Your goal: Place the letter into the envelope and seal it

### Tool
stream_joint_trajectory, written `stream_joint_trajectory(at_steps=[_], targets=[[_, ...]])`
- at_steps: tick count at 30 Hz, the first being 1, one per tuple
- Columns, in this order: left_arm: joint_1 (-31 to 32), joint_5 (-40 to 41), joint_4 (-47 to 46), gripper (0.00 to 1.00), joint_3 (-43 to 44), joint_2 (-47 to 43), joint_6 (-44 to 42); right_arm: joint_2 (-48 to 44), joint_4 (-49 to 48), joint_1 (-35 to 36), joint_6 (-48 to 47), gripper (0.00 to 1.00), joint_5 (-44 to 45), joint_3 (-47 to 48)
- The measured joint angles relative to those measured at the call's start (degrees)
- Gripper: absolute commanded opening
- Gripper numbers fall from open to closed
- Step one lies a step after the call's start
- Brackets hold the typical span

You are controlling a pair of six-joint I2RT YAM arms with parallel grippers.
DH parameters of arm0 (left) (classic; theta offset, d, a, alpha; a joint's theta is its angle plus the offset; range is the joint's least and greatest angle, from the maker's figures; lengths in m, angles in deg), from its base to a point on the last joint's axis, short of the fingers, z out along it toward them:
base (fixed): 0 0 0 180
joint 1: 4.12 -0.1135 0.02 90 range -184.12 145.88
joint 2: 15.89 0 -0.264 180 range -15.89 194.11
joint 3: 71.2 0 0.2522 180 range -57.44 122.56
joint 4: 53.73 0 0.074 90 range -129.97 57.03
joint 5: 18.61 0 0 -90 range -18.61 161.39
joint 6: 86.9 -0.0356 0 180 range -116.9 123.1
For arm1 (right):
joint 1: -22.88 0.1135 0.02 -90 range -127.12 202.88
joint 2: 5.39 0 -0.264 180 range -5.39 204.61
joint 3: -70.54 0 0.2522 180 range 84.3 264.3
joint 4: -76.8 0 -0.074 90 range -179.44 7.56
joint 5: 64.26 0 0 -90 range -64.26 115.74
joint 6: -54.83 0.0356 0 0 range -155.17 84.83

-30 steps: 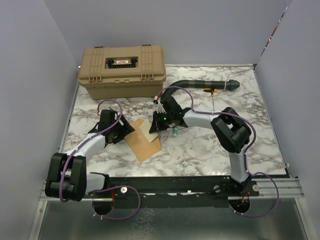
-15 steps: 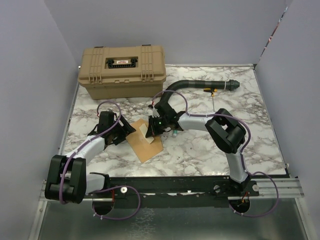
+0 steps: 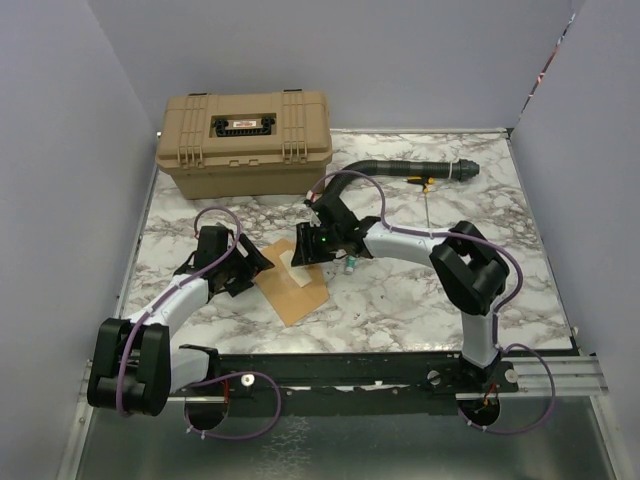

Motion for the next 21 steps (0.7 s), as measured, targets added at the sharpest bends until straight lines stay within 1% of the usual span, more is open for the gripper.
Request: stream_joint_trajectory(at_steps=[1,4,7,10,14,18,21], targets=[[0.00,0.00,0.07,0.82,0.04,0.00,0.00,-0.42,0.28,0.00,-0.17,0.46,0.46,0.00],[0.00,0.00,0.26,0.81,0.11,0.00,-0.04,-0.83,1.09,0.00,-0.87,0.33,1.60,0.22],[0.00,0.55,1.25,0.81,0.31,-0.07,0.15,-0.15,2.62,0.00,-1.84,0.31,1.81,1.40],[0.22,1.88,2.29,0.80,0.31,-0.63,0.96,1.86,3.45,0.00,-2.62,0.33,1.88,4.17],[0.26,2.49,3.04,0.75,0.31,-0.76,1.51,4.24,4.68,0.00,-3.10,0.36,1.92,6.58],[0.26,2.49,3.21,0.72,0.31,-0.44,1.77,5.81,5.97,0.02,-3.15,0.46,1.99,6.91],[0.24,2.67,3.21,0.68,0.26,-0.44,1.86,5.97,5.92,-0.02,-3.10,0.48,1.92,7.04]])
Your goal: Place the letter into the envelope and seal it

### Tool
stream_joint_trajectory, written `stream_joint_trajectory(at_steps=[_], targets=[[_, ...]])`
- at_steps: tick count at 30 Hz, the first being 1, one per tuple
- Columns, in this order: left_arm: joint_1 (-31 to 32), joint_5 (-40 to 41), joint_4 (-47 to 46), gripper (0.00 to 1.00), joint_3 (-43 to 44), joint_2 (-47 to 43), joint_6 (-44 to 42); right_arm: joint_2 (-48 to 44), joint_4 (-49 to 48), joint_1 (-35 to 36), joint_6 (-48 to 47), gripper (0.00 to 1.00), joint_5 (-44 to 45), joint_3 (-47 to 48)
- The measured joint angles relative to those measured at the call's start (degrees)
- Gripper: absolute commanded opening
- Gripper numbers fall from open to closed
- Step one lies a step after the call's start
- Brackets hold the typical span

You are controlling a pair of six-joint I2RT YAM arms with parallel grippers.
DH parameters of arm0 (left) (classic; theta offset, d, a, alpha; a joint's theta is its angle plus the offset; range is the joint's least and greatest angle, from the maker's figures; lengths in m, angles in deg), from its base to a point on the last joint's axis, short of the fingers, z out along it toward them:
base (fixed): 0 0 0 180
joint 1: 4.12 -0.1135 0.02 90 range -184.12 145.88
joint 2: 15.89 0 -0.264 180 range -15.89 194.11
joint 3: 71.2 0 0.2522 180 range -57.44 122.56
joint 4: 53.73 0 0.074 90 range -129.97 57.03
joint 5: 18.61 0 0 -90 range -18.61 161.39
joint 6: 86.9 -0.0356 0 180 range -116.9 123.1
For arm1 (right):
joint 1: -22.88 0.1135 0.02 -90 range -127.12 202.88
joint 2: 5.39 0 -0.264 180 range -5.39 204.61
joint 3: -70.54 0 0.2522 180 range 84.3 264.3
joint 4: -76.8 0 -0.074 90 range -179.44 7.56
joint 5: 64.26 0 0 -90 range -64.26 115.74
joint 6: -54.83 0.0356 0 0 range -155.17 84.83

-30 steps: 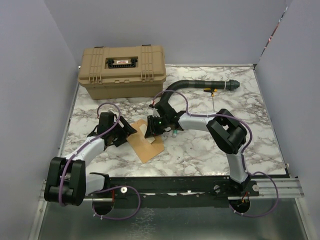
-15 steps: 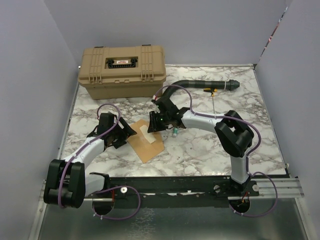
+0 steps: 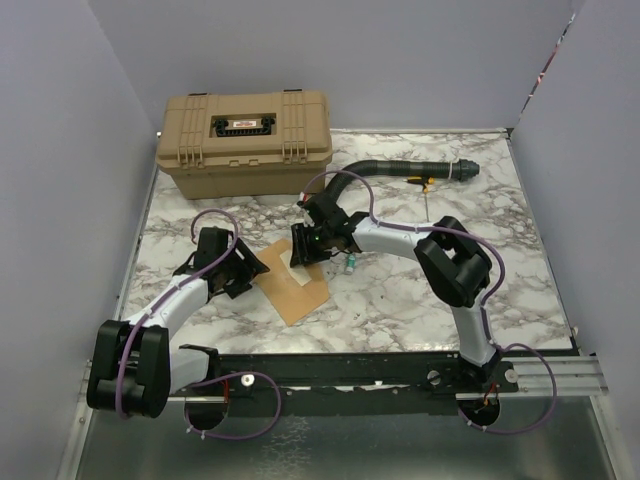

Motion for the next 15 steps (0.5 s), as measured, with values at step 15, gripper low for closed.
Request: stream_joint_trajectory(at_steps=[15], targets=[[-0.04,-4.00,-5.90,0.56,-3.65,-0.09,3.93,1.33,-3.48,-0.04,1.55,0.48,-10.99,-0.74]])
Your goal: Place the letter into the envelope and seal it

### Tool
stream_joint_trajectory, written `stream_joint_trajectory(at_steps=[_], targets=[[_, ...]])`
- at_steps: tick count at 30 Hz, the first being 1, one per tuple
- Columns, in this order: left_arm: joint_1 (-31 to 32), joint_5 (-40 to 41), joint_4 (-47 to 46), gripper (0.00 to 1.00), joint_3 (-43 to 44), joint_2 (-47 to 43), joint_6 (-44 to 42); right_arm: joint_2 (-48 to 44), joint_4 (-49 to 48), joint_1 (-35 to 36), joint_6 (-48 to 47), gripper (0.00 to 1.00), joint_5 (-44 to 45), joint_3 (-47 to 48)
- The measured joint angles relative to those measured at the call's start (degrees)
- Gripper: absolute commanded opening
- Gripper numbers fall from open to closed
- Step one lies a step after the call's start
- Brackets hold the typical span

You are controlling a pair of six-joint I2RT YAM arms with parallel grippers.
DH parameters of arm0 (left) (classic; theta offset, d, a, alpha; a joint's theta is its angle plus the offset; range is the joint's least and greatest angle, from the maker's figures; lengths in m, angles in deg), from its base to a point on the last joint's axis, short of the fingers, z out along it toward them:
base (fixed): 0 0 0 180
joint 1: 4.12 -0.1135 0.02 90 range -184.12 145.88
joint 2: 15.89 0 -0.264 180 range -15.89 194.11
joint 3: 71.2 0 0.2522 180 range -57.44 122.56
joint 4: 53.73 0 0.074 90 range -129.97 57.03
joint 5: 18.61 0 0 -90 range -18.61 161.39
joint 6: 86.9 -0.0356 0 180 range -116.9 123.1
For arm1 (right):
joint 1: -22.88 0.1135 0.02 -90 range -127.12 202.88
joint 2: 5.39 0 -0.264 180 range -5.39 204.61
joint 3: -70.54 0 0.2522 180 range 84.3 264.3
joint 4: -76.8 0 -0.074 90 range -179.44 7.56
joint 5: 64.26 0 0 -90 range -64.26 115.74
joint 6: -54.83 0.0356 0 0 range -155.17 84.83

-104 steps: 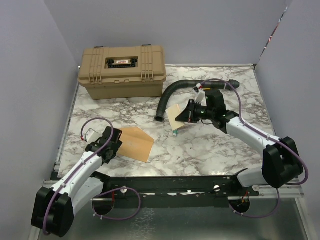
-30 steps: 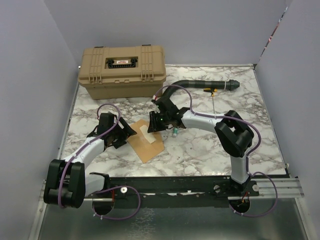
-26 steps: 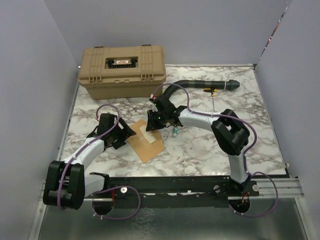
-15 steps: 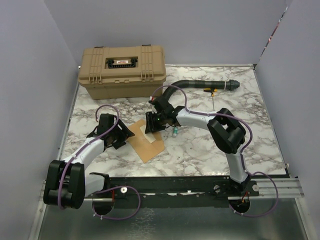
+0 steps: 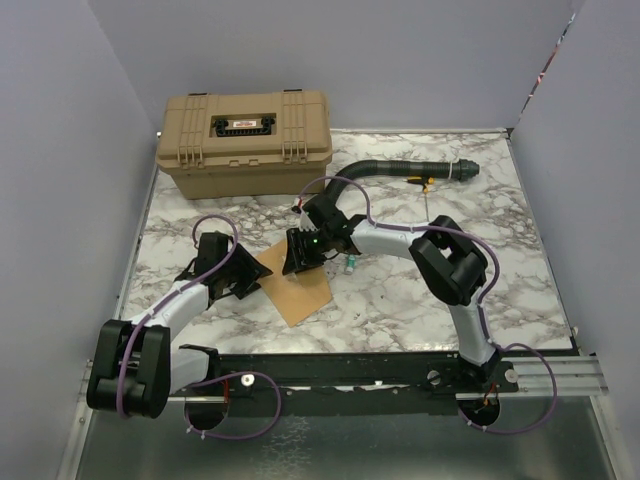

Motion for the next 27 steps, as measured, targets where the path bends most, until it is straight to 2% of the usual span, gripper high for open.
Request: stream_joint_trajectory(at_steps=[9,17,21,23,27], targets=[[-0.07,-1.20,-2.21,0.56,-0.96,0.11,0.72,1.51,-3.26,-0.09,1.44,0.48,-3.85,0.00],[-0.11,-1.40,-2.36,0.59,-0.94,0.02,0.31,-0.11,-2.89,-0.55,1.90,0.48,-0.96,-0.94],[0.07,-0.46,0.17,0.68,0.22,-0.70,-1.16,-6.14,-1.68,-0.87,1.11,0.49,4.59,-3.80],[0.13,0.90,2.73,0.71,1.25,-1.40,-2.32,-11.37,-1.16,-1.05,0.44,0.52,8.50,-6.08],[0.13,5.57,8.68,0.73,3.58,-3.48,-5.16,-22.01,-1.01,-1.60,-0.24,0.54,17.66,-9.90]])
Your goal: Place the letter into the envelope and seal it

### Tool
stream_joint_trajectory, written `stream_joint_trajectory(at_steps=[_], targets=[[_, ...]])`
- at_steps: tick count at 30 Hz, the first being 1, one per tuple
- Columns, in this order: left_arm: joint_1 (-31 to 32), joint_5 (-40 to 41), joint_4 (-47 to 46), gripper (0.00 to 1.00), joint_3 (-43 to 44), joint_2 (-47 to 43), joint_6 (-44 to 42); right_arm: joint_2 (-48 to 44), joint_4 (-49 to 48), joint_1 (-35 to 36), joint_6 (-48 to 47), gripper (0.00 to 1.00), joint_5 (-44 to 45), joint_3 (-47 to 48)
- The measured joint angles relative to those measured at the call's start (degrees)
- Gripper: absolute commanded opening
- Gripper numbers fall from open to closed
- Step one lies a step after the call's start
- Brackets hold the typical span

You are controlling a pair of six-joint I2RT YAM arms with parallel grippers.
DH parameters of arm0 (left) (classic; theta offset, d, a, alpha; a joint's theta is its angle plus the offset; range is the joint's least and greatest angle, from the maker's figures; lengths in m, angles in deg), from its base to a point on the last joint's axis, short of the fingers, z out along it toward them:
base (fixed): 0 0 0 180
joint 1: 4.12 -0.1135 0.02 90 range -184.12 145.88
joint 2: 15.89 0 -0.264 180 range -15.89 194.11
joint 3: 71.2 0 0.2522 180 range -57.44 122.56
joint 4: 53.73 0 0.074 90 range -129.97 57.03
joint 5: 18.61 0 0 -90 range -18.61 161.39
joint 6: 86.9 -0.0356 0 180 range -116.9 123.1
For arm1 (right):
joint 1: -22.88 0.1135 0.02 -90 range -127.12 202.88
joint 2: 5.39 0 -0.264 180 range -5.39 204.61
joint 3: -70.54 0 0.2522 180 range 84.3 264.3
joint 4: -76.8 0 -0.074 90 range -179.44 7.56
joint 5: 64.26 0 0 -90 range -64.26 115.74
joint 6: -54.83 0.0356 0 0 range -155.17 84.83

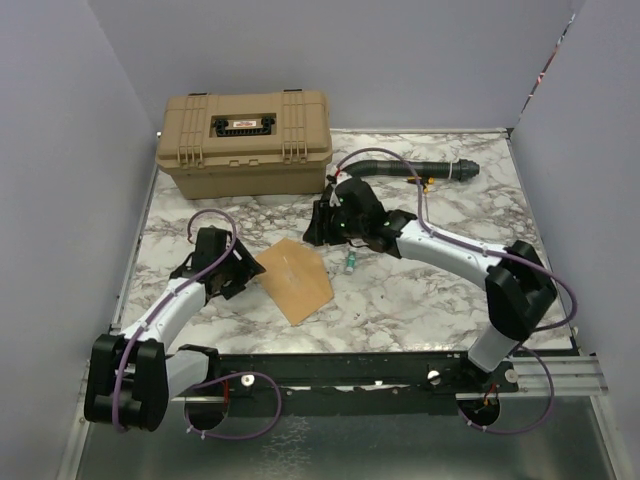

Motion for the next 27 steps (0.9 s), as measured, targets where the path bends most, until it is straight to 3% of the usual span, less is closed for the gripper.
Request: stream_joint_trajectory(at_steps=[9,13,27], targets=[[0.00,3.37,4.02,0.84,4.85,-1.49,-5.53,-4.61,6.84,-5.46,2.43,0.53,10.08,-2.58],[0.00,3.41,4.07,0.98,7.50,-1.51,-8.90,-3.43,11.50,-8.85,4.55,0.52,11.41,-4.42],[-0.02,12.96,3.87,0.99,10.38,-4.92,-11.21,12.11,19.41,-9.35,5.09,0.46,13.97,4.72]])
